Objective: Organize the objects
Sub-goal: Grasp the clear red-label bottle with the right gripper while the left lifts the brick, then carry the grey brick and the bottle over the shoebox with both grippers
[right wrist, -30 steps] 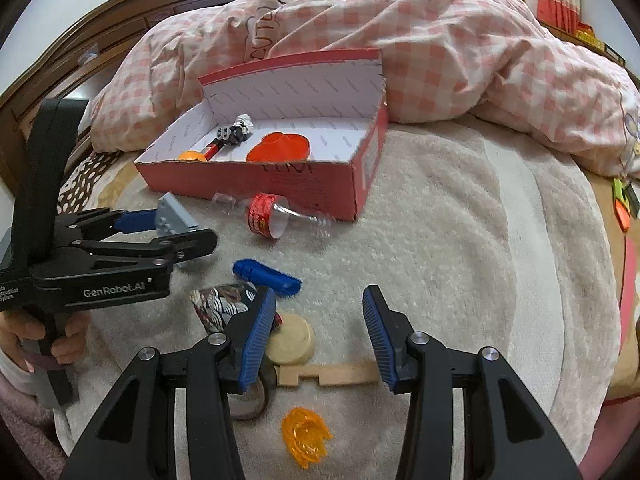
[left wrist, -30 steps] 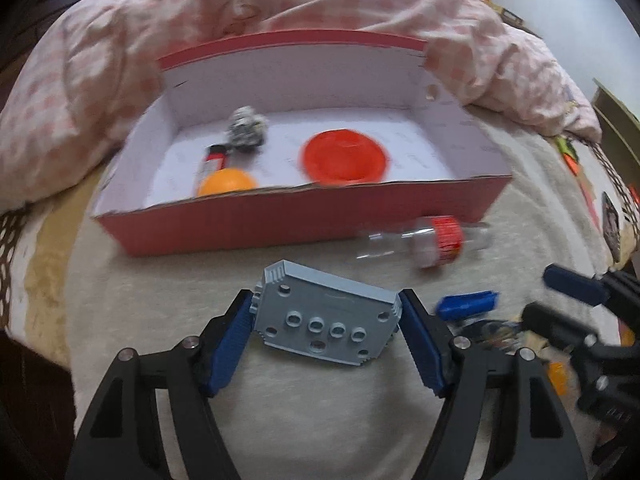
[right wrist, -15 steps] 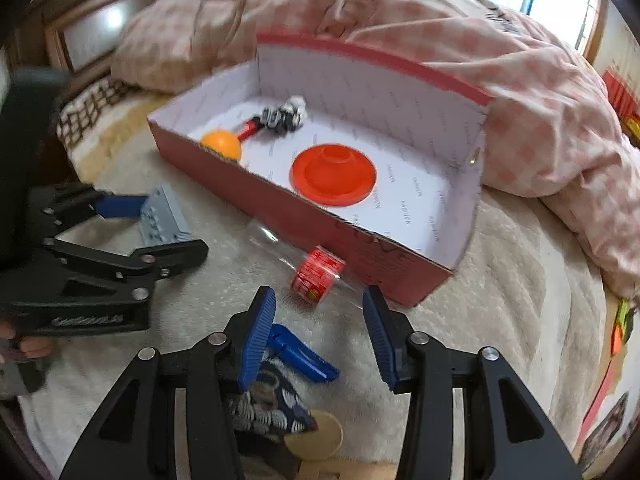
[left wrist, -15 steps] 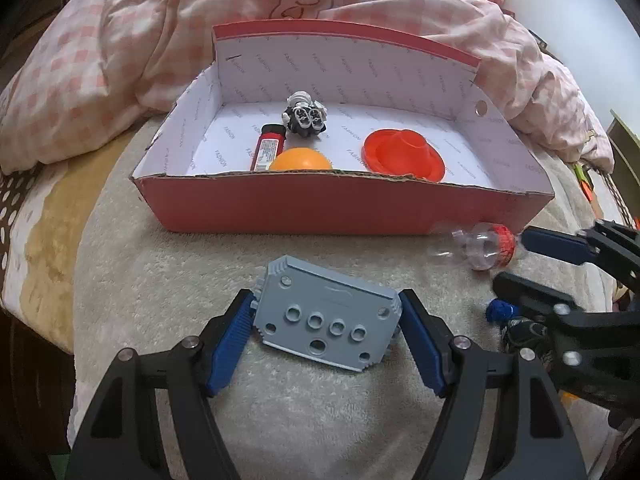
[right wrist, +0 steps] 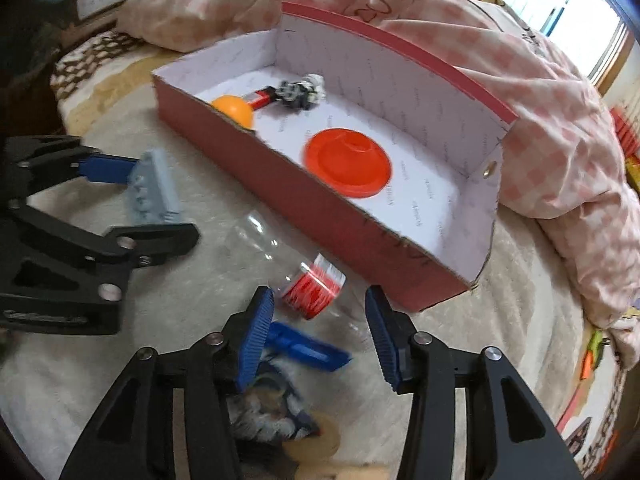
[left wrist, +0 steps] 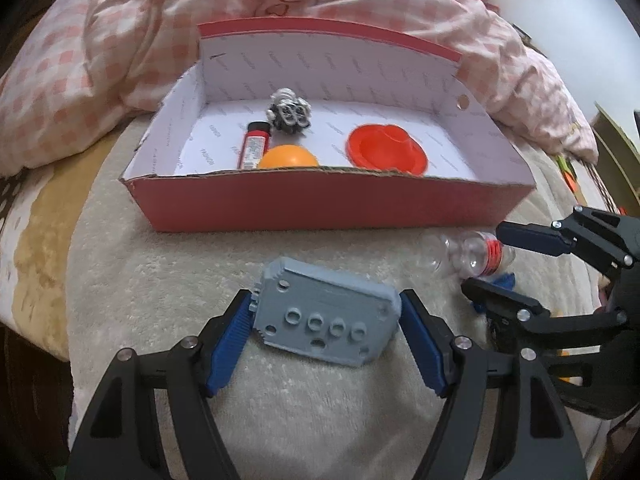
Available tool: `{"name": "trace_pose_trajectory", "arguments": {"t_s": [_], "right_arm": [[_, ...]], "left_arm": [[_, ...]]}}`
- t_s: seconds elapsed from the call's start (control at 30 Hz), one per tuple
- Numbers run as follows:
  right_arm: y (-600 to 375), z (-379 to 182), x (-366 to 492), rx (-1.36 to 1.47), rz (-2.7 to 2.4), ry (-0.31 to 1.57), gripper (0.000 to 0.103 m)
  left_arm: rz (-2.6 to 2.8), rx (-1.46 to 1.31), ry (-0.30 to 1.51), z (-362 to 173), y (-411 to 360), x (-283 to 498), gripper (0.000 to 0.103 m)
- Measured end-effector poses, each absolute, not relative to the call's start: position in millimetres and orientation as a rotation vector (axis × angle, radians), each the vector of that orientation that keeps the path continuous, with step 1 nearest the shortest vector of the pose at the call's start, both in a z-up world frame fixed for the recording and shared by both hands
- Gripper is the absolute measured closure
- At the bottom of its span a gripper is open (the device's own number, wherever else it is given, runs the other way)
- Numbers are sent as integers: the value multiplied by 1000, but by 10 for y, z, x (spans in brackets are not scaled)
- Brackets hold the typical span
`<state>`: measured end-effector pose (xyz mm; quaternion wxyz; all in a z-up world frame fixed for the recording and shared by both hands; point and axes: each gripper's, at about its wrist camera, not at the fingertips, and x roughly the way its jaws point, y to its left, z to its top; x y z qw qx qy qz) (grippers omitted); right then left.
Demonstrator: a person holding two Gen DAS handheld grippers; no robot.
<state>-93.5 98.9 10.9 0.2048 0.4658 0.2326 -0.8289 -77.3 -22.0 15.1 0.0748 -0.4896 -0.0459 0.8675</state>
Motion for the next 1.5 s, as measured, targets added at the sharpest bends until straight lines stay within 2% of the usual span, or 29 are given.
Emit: {"name": "trace_pose_trajectory", "arguments": {"t_s": [0.07,0.2,0.47,0.6,0.7,0.87,1.5], "right_arm": [[993,128,-935,1307,-2293,612,54],[938,34,-1009,1320,-2289,656,54],[961,-41,-1108,1326,-2281,580,54],[1042,-46,-1116,1334,-2286,480,61],[1064,-28,-1053,1310,-2296,463,65],[1158,53,-971,1278,-2321,390,69],[1494,546,-743,1122,-2466,121,70]], "left_arm": [[2584,-1471,-86,132,-182,-793,29],[2574,-1468,59,96,-88,-792,28],[2587,-1441,132,29,-20,-792,25],[2591,-1423,108,44,-68,-785,25],[2604,-1402,99,64,-79,-757,33],[2606,-1384,63,114,-99,-704,33],[2691,-1174,-69,725,-158,-663,33]]}}
